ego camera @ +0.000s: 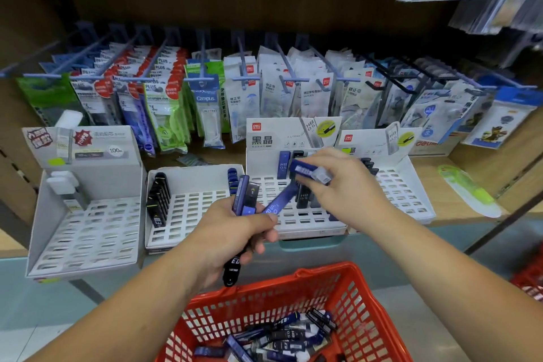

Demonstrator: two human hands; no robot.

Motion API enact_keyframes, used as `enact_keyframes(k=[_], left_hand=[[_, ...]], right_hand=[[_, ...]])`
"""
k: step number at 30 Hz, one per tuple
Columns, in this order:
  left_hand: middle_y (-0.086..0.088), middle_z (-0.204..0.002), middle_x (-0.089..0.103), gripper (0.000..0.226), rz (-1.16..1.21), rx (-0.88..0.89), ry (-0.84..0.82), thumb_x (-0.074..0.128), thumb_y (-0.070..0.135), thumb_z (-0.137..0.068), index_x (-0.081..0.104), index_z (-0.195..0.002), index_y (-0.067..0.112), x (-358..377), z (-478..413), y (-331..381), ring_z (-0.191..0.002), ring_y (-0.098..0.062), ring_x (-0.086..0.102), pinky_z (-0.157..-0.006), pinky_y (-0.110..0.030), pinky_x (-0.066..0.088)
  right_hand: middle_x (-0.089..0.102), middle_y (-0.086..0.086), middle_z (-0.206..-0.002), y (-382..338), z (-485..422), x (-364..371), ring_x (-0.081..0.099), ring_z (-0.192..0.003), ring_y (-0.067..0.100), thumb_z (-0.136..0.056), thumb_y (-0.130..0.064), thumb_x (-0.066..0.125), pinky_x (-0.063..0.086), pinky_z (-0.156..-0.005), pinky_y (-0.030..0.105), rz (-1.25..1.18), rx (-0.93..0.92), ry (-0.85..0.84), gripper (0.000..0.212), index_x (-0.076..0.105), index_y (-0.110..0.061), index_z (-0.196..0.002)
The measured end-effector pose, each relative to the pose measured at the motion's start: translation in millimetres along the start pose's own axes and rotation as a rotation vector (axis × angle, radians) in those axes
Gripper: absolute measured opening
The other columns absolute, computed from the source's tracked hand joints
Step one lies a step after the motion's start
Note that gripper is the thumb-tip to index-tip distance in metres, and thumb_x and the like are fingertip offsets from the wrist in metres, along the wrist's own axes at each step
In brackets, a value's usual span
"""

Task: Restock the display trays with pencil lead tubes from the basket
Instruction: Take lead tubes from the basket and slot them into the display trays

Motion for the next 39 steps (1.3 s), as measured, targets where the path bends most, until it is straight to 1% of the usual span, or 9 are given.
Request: enact_keyframes(k=[4,8,11,14,17,20,25,33,39], left_hand=[[-0.013,-0.068,0.062,0.015,0.054,0.06,0.035,0.074,0.007,-0.09,0.068,-0.095,-0.005,-2.6,1.1,8.6,-0.05,-0.017,0.047,-0.04,-0.023,0.031],[-0.015,-0.067,0.058,0.013,0.161,0.116,0.079,0.07,0.003,-0.092,0.066,-0.08,0.002,-6.6,-0.1,16.2,-0.049,-0.018,0.047,-0.039,-0.023,0.03],[-0.015,-0.07,0.062,0.011,0.174,0.123,0.023,0.071,0.008,-0.094,0.069,-0.086,0.0,-0.9,2.5,16.7,-0.051,-0.018,0.048,-0.038,-0.024,0.031],[-0.013,-0.075,0.067,0.013,0.164,0.129,0.043,0.07,0.015,-0.096,0.069,-0.097,0.002,0.3,0.8,14.1,-0.052,-0.017,0.048,-0.04,-0.025,0.034],[-0.013,-0.073,0.066,0.018,0.032,0.123,0.065,0.073,0.022,-0.096,0.069,-0.101,0.005,1.3,-1.8,7.0,-0.053,-0.021,0.047,-0.044,-0.028,0.036],[-0.009,-0.075,0.068,0.015,0.005,0.128,0.043,0.074,0.018,-0.095,0.07,-0.101,0.005,8.2,-1.0,5.0,-0.056,-0.019,0.053,-0.042,-0.027,0.037],[-0.011,-0.09,0.078,0.01,-0.031,0.122,0.0,0.071,0.014,-0.096,0.068,-0.101,0.006,9.7,-2.9,9.2,-0.061,-0.02,0.056,-0.044,-0.027,0.037],[-0.011,-0.066,0.065,0.022,0.063,0.026,0.113,0.071,0.027,-0.097,0.064,-0.096,0.006,-0.9,-12.2,3.6,-0.05,-0.017,0.049,-0.043,-0.026,0.036],[-0.005,-0.061,0.05,0.035,0.248,-0.013,0.174,0.081,0.037,-0.087,0.056,-0.085,0.012,-9.8,-15.5,1.8,-0.048,-0.017,0.043,-0.044,-0.028,0.039]], right_hand=[[0.075,-0.012,-0.094,-11.5,6.3,17.0,0.07,-0.09,0.012,-0.081,-0.058,0.068,0.057,-0.085,0.043,-0.004,0.025,-0.316,0.026,0.072,-0.045,-0.104],[0.074,-0.005,-0.076,-17.8,13.1,20.2,0.063,-0.067,0.009,-0.088,-0.024,0.081,0.052,-0.069,0.028,-0.291,0.084,-0.386,0.005,0.078,-0.028,-0.09],[0.074,0.008,-0.08,-25.8,16.3,21.3,0.056,-0.07,0.01,-0.089,-0.018,0.079,0.047,-0.07,0.032,-0.429,0.092,-0.342,0.005,0.077,-0.02,-0.093],[0.052,0.006,-0.06,-20.4,15.6,21.2,0.041,-0.052,0.013,-0.089,-0.019,0.079,0.034,-0.052,0.027,-0.529,0.243,-0.188,0.011,0.071,-0.012,-0.086],[0.034,0.001,-0.049,-15.0,16.2,21.8,0.02,-0.039,0.015,-0.091,-0.018,0.077,0.017,-0.043,0.023,-0.803,0.469,-0.072,0.019,0.066,-0.019,-0.075],[0.035,-0.003,-0.044,-20.8,18.0,25.2,0.018,-0.038,0.015,-0.092,-0.019,0.076,0.016,-0.043,0.023,-0.885,0.497,-0.079,0.021,0.07,-0.025,-0.072],[0.06,-0.012,-0.056,-25.8,2.2,0.9,0.045,-0.036,0.001,-0.092,-0.008,0.074,0.031,-0.036,0.011,-0.77,0.4,0.049,0.012,0.073,-0.017,-0.101],[0.063,-0.015,-0.058,-15.3,-37.3,-25.5,0.05,-0.044,-0.003,-0.089,-0.011,0.078,0.035,-0.045,0.008,-0.492,0.284,0.032,0.013,0.069,-0.02,-0.091],[0.063,-0.004,-0.073,1.0,-69.3,1.6,0.053,-0.062,0.007,-0.083,-0.01,0.082,0.041,-0.06,0.022,-0.193,0.208,-0.115,0.023,0.065,-0.025,-0.082]])
Point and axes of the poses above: each hand's wrist, its own z-axis away from the middle knuckle, its own x-axis out of the palm, y = z × x, the point moved 3 cm from there along -z, towards the middle knuckle
